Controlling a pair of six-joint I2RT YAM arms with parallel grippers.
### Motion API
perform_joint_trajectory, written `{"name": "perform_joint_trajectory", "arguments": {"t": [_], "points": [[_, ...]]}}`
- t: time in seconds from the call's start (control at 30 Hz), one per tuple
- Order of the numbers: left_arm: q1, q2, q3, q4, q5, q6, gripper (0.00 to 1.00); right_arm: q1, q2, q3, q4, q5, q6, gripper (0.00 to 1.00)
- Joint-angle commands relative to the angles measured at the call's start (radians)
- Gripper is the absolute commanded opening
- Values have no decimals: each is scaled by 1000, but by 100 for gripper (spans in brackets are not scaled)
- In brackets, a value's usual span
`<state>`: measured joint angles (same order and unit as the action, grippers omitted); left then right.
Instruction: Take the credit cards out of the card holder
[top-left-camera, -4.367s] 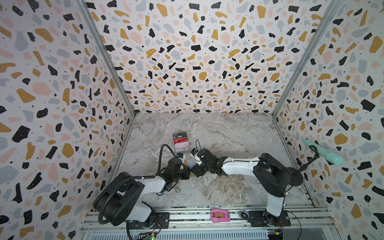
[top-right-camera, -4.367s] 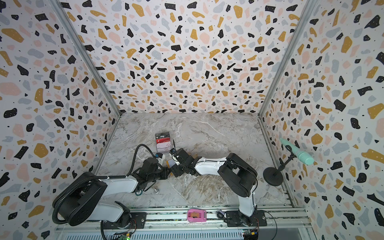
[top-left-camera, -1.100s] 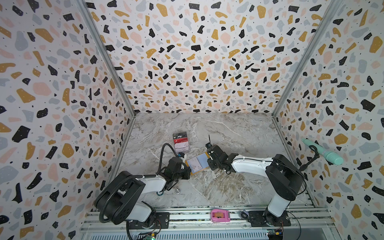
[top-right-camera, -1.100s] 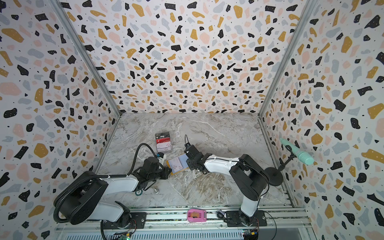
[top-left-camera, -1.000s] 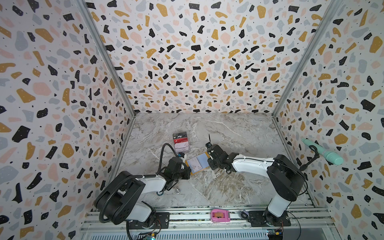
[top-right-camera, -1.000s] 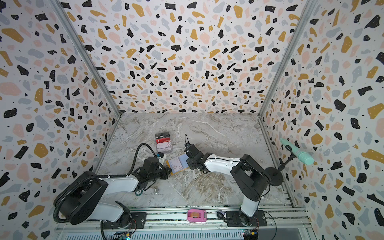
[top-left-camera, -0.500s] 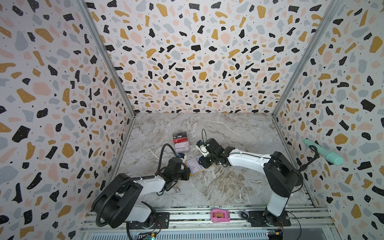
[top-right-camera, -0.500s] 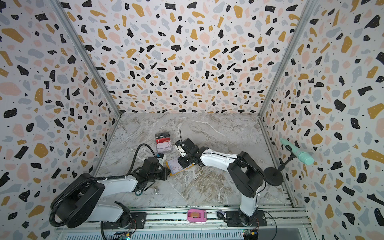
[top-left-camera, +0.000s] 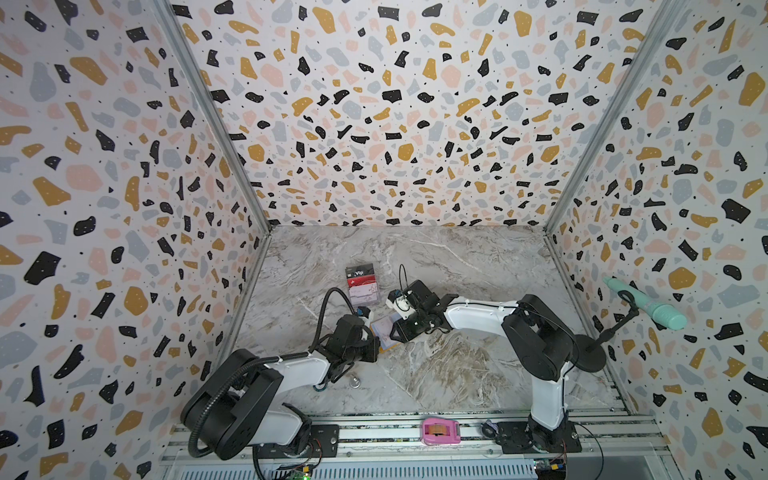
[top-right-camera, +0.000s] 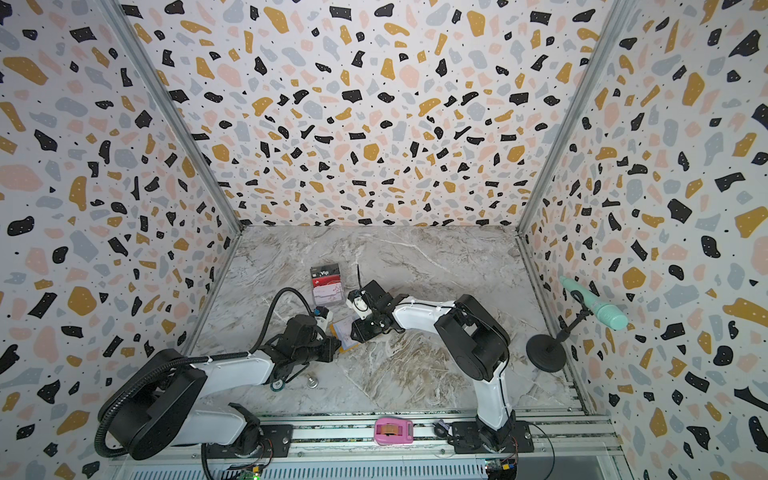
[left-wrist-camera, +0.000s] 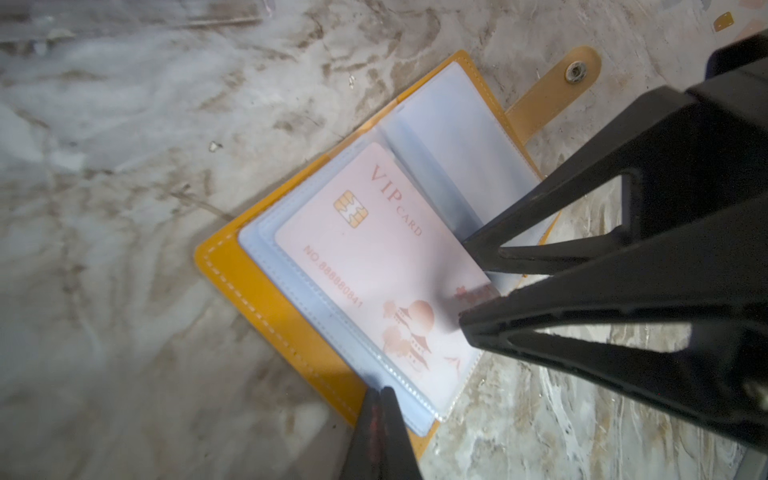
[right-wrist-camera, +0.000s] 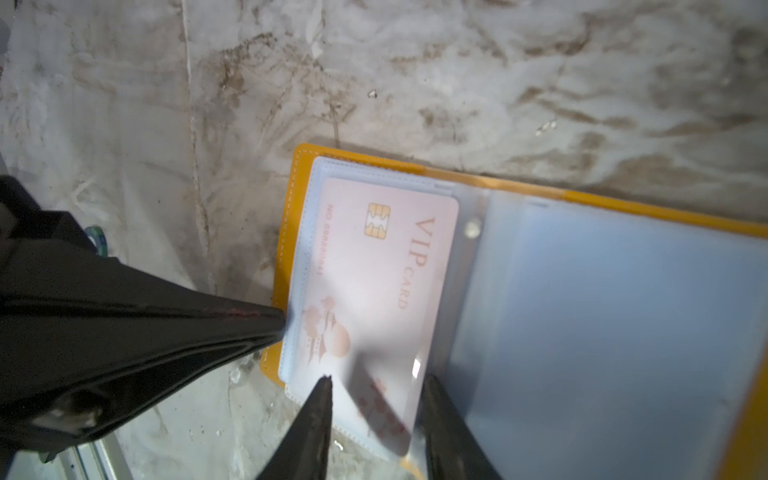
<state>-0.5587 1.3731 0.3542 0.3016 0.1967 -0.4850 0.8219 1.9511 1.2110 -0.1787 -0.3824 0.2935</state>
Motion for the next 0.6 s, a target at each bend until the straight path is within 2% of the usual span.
{"name": "perform_joint_trajectory", "arguments": {"t": [0.0,0.27,0.57], "points": [[-4,16,-11,-138,-38,11,0,-6,6,27,-1,-4,16,38],[-4,44,4,-151,-96,-20,0,-20,-7,-4,31,-114,37,37],[-4,70,26,-174,-134,-15,0,-39,-40,-108,179,-274,124,35]]}}
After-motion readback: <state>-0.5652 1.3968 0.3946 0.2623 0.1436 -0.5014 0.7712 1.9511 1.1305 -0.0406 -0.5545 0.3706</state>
